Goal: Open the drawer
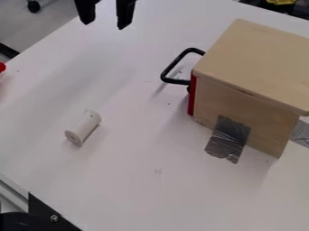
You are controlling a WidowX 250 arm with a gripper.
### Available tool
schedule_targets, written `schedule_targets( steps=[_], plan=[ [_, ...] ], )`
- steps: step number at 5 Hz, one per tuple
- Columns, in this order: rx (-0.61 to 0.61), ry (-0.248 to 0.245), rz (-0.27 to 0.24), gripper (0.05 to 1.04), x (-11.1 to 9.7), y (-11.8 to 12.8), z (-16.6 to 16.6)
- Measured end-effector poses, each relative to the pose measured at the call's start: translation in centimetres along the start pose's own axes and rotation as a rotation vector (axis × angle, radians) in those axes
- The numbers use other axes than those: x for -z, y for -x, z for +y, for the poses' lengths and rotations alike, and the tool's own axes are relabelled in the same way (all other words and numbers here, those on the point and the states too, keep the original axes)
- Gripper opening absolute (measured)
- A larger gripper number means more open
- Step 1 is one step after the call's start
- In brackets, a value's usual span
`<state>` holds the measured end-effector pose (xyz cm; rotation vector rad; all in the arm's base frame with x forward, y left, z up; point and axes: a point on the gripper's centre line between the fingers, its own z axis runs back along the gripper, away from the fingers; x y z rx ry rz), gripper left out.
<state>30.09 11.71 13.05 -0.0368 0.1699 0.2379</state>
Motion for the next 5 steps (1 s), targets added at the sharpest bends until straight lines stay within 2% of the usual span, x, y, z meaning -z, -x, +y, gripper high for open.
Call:
schedule_targets(
  steps=[1, 2, 4, 5],
  plan=[
    [-0.001, 0.005, 0.038, 0.998, 1.2, 0.0, -0.1],
    [0.004, 0.005, 0.016, 0.998, 1.8, -0.8, -0.2],
    [0.063, 0.044, -0.043, 0.998, 2.4, -1.8, -2.1],
    [0.113, 0.04, -0.016, 0.998, 3.7, -2.3, -3.8]
  ],
)
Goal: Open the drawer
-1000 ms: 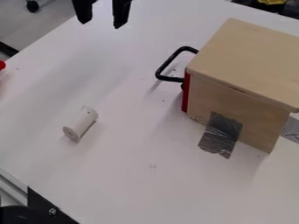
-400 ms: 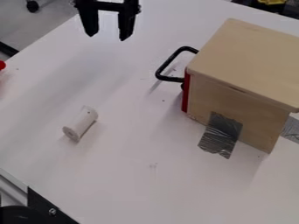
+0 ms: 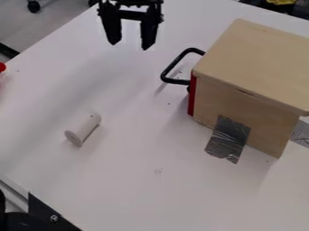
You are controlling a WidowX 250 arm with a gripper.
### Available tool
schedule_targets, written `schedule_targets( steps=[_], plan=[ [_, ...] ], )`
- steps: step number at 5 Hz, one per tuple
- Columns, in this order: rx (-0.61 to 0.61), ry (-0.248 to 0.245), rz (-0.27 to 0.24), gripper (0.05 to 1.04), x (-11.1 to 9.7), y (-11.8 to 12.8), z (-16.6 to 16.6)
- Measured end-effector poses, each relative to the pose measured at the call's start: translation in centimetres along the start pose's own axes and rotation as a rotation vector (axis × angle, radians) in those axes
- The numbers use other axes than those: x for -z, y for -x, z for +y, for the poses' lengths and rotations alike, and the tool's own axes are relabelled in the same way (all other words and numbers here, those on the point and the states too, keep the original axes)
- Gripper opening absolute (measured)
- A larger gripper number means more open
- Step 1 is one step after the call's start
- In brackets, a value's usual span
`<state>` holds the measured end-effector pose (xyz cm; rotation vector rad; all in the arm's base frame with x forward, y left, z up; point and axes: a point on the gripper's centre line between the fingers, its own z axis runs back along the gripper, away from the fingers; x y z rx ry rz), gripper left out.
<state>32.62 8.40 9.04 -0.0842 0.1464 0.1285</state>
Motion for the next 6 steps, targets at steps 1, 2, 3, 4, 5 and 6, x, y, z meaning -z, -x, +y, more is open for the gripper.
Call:
schedule_targets(
  steps=[1, 2, 3, 4, 5, 6],
  plan=[
    [0.047, -0.005, -0.007, 0.998, 0.0, -1.5, -2.1],
    [0.071, -0.011, -0.011, 0.998, 0.3, -2.6, -3.5],
    [0.075, -0.025, 0.002, 0.998, 1.2, -3.4, -4.2],
    [0.074, -0.03, 0.014, 0.998, 2.6, -4.1, -4.7],
    [0.054, -0.045, 0.02, 0.998, 3.0, -4.4, -4.4],
    [0.046, -0.052, 0.005, 0.998, 3.1, -4.7, -4.3]
  ],
)
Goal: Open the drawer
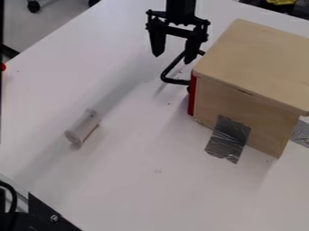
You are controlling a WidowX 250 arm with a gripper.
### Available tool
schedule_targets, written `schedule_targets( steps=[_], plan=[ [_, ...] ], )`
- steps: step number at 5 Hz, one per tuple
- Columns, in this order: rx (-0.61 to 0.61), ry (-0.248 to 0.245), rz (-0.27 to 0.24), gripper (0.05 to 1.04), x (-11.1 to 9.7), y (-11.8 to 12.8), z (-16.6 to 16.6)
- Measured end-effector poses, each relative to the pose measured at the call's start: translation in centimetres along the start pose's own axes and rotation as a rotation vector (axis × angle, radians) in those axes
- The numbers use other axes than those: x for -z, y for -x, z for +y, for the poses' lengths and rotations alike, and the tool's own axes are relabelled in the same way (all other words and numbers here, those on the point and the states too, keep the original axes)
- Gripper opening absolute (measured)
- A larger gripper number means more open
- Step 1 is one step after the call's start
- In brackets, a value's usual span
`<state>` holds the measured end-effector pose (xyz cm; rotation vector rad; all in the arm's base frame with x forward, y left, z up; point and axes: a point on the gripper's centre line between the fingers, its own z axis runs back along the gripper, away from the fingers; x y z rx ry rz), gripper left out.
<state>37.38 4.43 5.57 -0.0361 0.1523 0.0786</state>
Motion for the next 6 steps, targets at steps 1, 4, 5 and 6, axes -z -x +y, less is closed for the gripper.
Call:
schedule_targets(
  steps=[1, 4, 5, 6],
  plan=[
    [-0.001, -0.004, 0.002, 0.998, 0.0, 0.0, 0.1],
    [-0.009, -0.017, 0.015, 0.998, 1.2, 0.5, 0.3],
    [-0.011, -0.021, 0.018, 0.998, 1.6, 0.5, 0.4],
    [-0.011, -0.031, 0.041, 0.998, 2.5, 0.6, 0.6]
  ],
)
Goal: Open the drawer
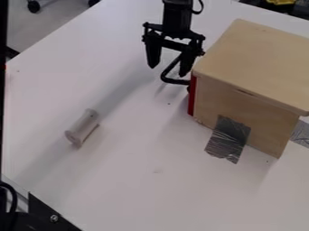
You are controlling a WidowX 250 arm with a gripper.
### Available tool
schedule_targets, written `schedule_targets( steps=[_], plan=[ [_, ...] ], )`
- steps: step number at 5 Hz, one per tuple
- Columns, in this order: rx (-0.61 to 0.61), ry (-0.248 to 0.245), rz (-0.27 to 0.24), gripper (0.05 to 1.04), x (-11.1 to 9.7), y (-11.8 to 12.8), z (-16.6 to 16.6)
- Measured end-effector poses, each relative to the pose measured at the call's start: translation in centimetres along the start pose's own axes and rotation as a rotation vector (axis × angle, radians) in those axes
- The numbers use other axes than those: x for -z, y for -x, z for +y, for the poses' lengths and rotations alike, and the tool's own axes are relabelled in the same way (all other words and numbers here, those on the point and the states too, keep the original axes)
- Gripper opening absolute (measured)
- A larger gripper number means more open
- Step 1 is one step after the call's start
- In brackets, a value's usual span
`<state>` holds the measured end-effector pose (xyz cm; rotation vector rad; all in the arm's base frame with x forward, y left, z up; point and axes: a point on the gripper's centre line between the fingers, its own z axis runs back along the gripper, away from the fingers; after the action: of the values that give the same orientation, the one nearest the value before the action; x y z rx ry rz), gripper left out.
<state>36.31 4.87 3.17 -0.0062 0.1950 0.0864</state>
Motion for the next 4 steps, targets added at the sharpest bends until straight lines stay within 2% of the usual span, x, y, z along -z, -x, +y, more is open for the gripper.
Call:
schedule_targets(
  steps=[2, 4],
  plan=[
    [-0.01, -0.009, 0.023, 0.961, 1.2, 0.1, 0.6],
    [-0.021, -0.009, 0.034, 0.366, 1.5, 0.2, 1.0]
  ],
)
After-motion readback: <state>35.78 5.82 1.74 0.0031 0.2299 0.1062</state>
